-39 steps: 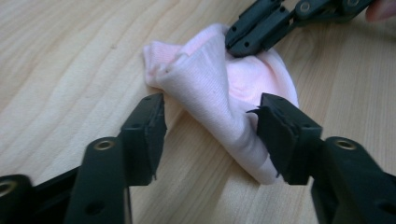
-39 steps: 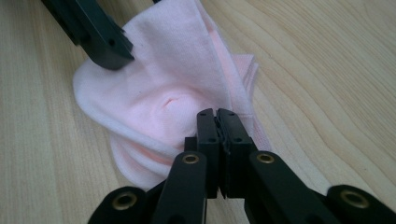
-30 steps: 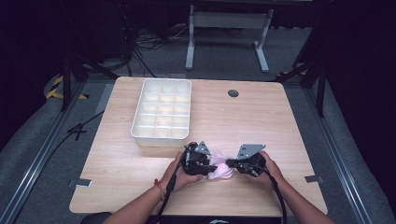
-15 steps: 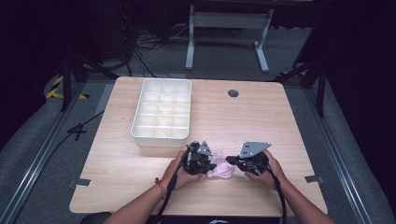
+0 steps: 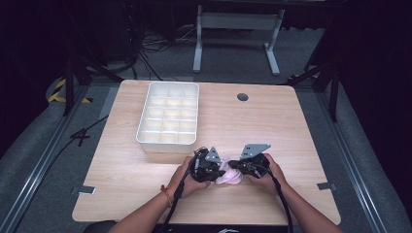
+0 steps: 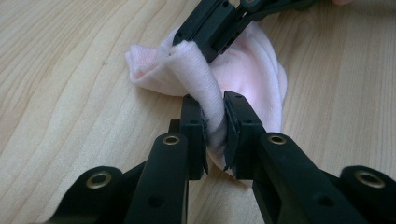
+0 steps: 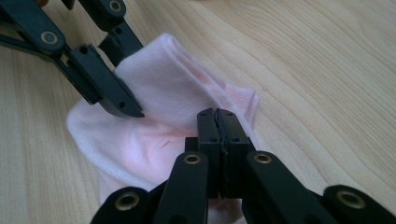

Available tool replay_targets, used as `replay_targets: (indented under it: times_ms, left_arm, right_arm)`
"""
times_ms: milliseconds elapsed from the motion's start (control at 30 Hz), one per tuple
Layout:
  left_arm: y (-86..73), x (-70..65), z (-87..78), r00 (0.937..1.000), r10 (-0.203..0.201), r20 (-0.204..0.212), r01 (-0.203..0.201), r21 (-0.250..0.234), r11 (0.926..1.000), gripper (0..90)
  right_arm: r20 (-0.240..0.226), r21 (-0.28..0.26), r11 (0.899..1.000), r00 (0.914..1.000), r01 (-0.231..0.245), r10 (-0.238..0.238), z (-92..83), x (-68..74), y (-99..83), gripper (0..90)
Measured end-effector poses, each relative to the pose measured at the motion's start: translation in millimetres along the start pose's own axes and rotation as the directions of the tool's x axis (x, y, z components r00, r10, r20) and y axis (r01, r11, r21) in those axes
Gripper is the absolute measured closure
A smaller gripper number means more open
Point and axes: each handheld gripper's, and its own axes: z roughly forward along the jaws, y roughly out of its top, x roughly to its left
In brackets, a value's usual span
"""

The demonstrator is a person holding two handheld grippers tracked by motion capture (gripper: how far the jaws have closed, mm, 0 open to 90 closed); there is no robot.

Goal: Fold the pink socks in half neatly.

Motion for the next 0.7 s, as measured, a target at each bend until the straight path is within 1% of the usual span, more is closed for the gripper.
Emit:
replay_targets:
  times_ms: [33,67,100,167,200,267,300,333,367,400,433,467,500,533,567,633,700]
  left_arm:
    - [0.3,-0.8,-1.5,1.0000,-0.003,-0.002,0.003,-0.001,1.0000,78.5]
    - [0.8,-0.5,-3.1,1.0000,0.002,0.000,-0.002,-0.005,1.0000,77.8]
    - [1.7,-0.5,-5.7,1.0000,-0.003,-0.009,0.003,-0.016,0.9999,77.3]
    - [2.2,1.0,-8.8,0.9997,-0.024,-0.004,0.024,-0.041,0.9989,76.9]
    - [2.4,1.6,-10.0,0.9994,-0.033,-0.005,0.033,-0.042,0.9986,77.0]
    - [2.0,3.6,-9.9,0.9994,-0.033,-0.002,0.033,-0.039,0.9987,77.1]
    - [1.6,4.1,-8.8,0.9990,-0.044,0.004,0.045,-0.040,0.9982,78.1]
    - [1.4,5.6,-6.7,0.9988,-0.048,-0.006,0.048,-0.024,0.9986,81.9]
    - [1.4,5.6,-6.7,0.9988,-0.048,-0.006,0.048,-0.024,0.9986,82.4]
    - [1.4,5.9,-6.5,0.9982,-0.059,-0.005,0.059,-0.021,0.9980,82.4]
    - [1.1,6.5,-5.9,0.9979,-0.065,-0.002,0.065,-0.022,0.9976,82.8]
    - [0.9,7.1,-6.3,0.9972,-0.073,-0.014,0.073,-0.013,0.9973,82.9]
    - [0.9,7.1,-6.3,0.9972,-0.073,-0.014,0.073,-0.013,0.9973,82.9]
    - [0.3,8.3,-6.6,0.9972,-0.073,-0.014,0.073,-0.017,0.9972,82.9]
    - [0.0,9.0,-6.7,0.9966,-0.082,-0.013,0.081,-0.019,0.9965,82.9]
    - [-0.3,10.5,-7.6,0.9968,-0.077,-0.022,0.076,-0.013,0.9970,82.8]
    - [-0.3,9.2,-7.1,0.9967,-0.078,-0.022,0.078,-0.020,0.9968,82.8]
  right_arm:
    - [0.004,0.002,1.000,1.0000,0.007,-0.007,0.1,0.5,0.5,89.9]
    - [0.003,0.004,1.000,1.0000,0.008,-0.008,0.3,0.7,0.6,89.9]
    - [0.004,0.005,1.000,0.9999,0.009,-0.009,0.4,0.6,0.7,89.9]
    - [0.012,0.009,1.000,0.9998,0.014,-0.014,0.4,1.3,1.2,89.9]
    - [0.013,0.008,1.000,0.9998,0.013,-0.013,0.5,1.3,1.2,89.9]
    - [0.019,0.006,1.000,0.9998,0.011,-0.011,0.7,1.6,1.4,89.8]
    - [0.023,0.003,1.000,0.9997,0.009,-0.009,1.2,2.2,1.7,89.6]
    - [0.034,0.000,1.000,0.9993,0.018,-0.018,0.6,3.9,2.7,87.7]
    - [0.034,0.000,1.000,0.9993,0.018,-0.018,0.6,3.9,2.7,87.7]
    - [0.037,-0.004,1.000,0.9991,0.023,-0.023,-0.9,4.8,3.1,85.7]
    - [0.029,-0.019,0.999,0.9993,0.026,-0.025,-3.3,5.8,3.1,85.8]
    - [0.024,-0.052,0.998,0.9988,0.043,-0.042,-9.2,8.1,3.5,88.2]
    - [0.024,-0.052,0.998,0.9988,0.043,-0.042,-9.2,8.1,3.5,88.2]
    - [0.010,-0.070,0.996,0.9988,0.049,-0.048,-11.5,9.9,3.9,88.6]
    - [-0.001,-0.085,0.994,0.9980,0.063,-0.063,-12.4,11.7,3.9,88.9]
    - [-0.018,-0.067,0.996,0.9976,0.065,-0.066,-7.9,15.6,4.4,89.1]
    - [-0.019,-0.044,0.997,0.9972,0.071,-0.072,-0.8,16.5,4.3,89.3]
